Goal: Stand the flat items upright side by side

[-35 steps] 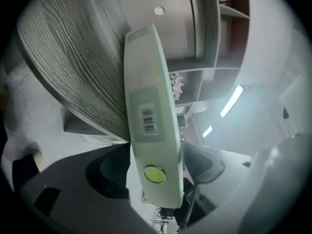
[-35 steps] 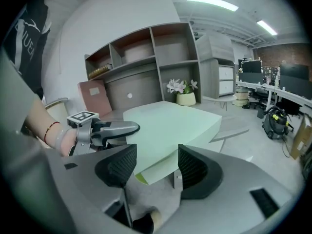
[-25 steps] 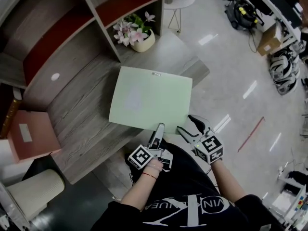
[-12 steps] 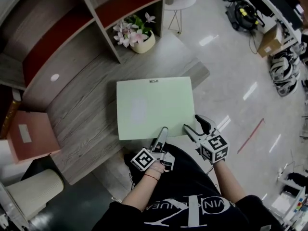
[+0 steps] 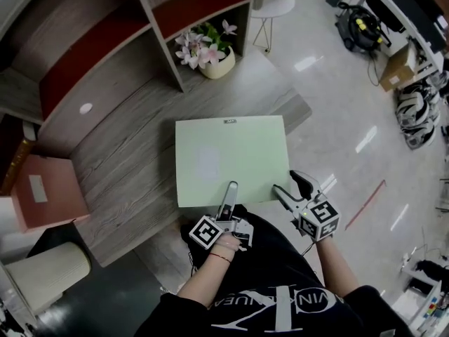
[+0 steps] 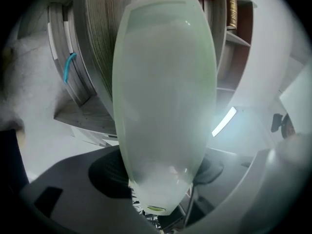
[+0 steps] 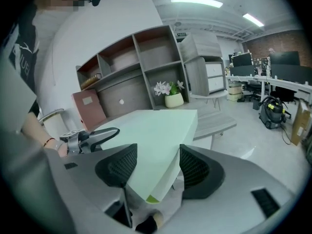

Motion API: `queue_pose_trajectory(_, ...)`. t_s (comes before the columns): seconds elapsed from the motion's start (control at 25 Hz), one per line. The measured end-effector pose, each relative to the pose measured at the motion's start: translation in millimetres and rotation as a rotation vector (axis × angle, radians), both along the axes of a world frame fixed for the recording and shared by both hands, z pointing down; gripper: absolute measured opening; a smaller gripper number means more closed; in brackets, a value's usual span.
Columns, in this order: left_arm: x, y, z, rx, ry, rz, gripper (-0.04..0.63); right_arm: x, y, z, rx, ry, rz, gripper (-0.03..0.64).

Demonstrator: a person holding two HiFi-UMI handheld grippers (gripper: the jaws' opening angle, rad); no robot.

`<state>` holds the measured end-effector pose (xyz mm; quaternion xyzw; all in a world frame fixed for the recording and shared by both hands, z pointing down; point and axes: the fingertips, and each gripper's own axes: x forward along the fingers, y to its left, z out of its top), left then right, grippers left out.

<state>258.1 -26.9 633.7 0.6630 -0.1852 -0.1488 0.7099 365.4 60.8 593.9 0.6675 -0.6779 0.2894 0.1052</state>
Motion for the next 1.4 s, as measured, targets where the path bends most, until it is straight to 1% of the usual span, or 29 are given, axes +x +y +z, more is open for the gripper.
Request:
queue_pose_trajectory(0.08, -3.1, 0.4, -4.3, -0.007, -0.014, -0.011, 0.314, -8.7, -1.9, -8.2, 0.027, 0.016, -0.073, 0.343)
queue_pose_trajectory(0.16, -5.7, -0.6, -8.5, -0.013, -0.025, -0.025, 0.310, -21.0, -4.0, -13.4, 0.038, 0.011, -0.161, 0.425)
queue_pose_trajectory(0.2, -6.9, -1.7, -11.0, -0.016, -0.029, -0.032, 0.307, -25.9, -4.8, -14.5, 0.038, 0.002, -0.195, 0.455)
queue_pose_trajectory(0.24, -8.4, -3.1, -13.5, -0.019, -0.032, -0.037, 0.305, -29.3, -5.9, -15.1, 0.037, -0.004, -0.218, 0.472)
queue_pose_trajectory(0.32, -12.5, -6.7, -18.6, -0.023, -0.038, -0.048, 0.302, -34.3, -9.4, -15.5, 0.030, 0.011, -0.255, 0.482)
queue_pose_trajectory(0.44, -21.3, -13.1, -28.1, -0.015, -0.046, -0.070, 0.295, -43.0, -17.5, -14.8, 0.000, 0.088, -0.310, 0.486)
queue_pose_trajectory(0.52, -29.8, -18.5, -33.8, 0.016, -0.079, -0.079, 0.288, -48.3, -24.0, -13.8, -0.013, 0.130, -0.332, 0.492)
queue_pose_trajectory(0.64, -48.8, -29.9, -40.9, 0.127, -0.203, -0.065, 0.284, -61.5, -35.9, -18.1, 0.004, 0.172, -0.369, 0.489)
queue_pose_trajectory(0.76, -66.9, -41.2, -54.9, 0.219, -0.286, -0.063, 0.282, -81.4, -48.4, -23.4, 0.032, 0.219, -0.427, 0.494)
queue_pose_trajectory(0.84, -81.9, -48.8, -66.1, 0.268, -0.332, -0.076, 0.279, -100.1, -57.0, -27.3, 0.057, 0.217, -0.481, 0.468)
queue_pose_trajectory(0.92, -103.3, -56.0, -77.3, 0.307, -0.377, -0.109, 0.278, -123.7, -65.3, -31.6, 0.083, 0.191, -0.547, 0.429)
queue_pose_trajectory(1.0, -126.1, -65.0, -88.2, 0.333, -0.414, -0.159, 0.278, -145.6, -76.2, -36.7, 0.109, 0.167, -0.611, 0.395)
queue_pose_trajectory(1.16, -166.6, -83.3, -97.2, 0.327, -0.467, -0.250, 0.278, -183.7, -99.3, -42.2, 0.160, 0.132, -0.708, 0.354)
queue_pose_trajectory(1.28, -192.3, -94.3, -95.2, 0.342, -0.518, -0.290, 0.278, -210.6, -113.0, -36.3, 0.179, 0.123, -0.779, 0.320)
queue_pose_trajectory(1.4, -219.4, -99.8, -101.0, 0.383, -0.593, -0.310, 0.276, -241.1, -121.2, -33.8, 0.182, 0.131, -0.851, 0.307)
